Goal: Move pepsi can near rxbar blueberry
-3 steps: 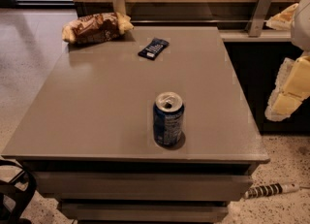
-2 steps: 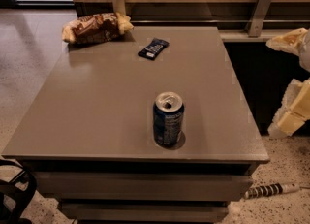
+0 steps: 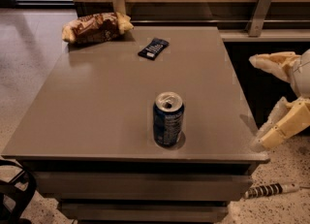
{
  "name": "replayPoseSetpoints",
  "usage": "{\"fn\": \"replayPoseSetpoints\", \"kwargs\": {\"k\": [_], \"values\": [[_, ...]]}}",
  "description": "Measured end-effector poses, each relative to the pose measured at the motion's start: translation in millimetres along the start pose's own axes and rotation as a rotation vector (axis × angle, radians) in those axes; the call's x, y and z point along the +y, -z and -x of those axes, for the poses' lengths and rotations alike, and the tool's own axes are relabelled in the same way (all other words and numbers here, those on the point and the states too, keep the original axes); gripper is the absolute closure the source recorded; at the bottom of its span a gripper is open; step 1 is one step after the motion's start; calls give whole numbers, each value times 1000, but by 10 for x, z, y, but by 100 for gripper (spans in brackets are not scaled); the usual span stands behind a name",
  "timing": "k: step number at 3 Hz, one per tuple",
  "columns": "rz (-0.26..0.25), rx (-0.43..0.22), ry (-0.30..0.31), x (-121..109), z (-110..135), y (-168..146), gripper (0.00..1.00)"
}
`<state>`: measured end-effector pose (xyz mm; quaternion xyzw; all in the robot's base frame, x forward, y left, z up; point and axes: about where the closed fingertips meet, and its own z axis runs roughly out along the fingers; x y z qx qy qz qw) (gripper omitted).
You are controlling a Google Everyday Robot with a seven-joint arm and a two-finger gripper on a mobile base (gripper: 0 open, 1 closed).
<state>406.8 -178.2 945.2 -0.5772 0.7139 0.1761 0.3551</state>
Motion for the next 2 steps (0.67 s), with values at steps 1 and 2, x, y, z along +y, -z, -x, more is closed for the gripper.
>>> {"fn": "replayPoseSetpoints", "kwargs": {"k": [1,2], "values": [[27,-269,-23,59,240,-352,0],[27,-445,-51,80,330,-633,0]]}}
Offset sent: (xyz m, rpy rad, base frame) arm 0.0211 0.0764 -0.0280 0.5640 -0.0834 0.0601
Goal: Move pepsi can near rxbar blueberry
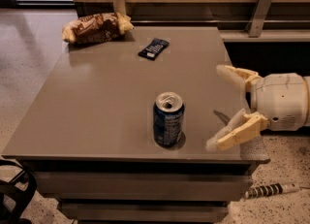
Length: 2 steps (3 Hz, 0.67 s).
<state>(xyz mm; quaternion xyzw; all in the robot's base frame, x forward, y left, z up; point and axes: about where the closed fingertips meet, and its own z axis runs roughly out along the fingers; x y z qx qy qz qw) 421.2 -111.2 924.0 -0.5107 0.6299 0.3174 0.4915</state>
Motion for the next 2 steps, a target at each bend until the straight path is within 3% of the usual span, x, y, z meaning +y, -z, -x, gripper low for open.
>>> {"fn": "replayPoseSetpoints", "kwargs": {"k": [1,2], "values": [[-7,-113,-16,36,-97,-245,0],[-3,-154,-10,68,-106,-397,0]]}}
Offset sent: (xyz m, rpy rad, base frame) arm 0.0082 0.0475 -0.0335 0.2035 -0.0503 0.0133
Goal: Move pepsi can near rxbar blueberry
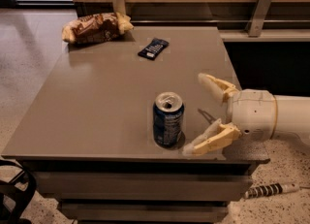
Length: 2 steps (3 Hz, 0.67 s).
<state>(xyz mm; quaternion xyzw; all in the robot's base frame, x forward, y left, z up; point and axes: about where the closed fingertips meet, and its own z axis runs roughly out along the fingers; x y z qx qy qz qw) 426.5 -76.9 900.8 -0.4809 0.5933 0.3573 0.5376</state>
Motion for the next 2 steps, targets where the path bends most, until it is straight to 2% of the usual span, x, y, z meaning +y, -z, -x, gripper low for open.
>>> {"fn": "replayPoseSetpoints", "kwargs": {"k": [2], "values": [[12,-76,9,43,-74,-303,0]]}}
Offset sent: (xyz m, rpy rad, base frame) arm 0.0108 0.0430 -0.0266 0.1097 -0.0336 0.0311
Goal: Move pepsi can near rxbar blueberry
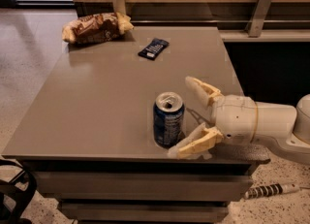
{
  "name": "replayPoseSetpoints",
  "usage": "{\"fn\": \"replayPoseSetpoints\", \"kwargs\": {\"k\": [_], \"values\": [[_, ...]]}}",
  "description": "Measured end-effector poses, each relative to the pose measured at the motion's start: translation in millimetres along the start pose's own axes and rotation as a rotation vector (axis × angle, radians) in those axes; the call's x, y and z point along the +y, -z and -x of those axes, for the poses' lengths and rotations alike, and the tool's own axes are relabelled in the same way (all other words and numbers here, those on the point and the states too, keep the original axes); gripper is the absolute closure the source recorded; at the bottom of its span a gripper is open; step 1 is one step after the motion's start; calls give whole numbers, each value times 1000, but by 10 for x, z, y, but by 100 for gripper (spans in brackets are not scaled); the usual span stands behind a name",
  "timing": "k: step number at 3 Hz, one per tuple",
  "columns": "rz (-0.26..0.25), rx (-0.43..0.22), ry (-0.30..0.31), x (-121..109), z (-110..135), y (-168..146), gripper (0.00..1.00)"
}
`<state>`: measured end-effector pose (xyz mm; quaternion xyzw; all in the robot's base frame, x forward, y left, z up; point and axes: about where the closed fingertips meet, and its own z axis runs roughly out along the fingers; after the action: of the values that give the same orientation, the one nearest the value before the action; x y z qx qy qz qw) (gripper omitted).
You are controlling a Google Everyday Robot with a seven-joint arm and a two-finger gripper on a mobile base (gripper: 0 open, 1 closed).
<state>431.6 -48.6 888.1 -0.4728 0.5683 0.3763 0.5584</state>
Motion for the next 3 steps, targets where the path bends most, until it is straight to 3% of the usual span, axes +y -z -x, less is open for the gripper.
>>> {"fn": "replayPoseSetpoints", "kwargs": {"k": [2,3], "values": [[14,-25,-22,27,-159,-164,0],[20,-26,-21,40,-155,-193,19]]}}
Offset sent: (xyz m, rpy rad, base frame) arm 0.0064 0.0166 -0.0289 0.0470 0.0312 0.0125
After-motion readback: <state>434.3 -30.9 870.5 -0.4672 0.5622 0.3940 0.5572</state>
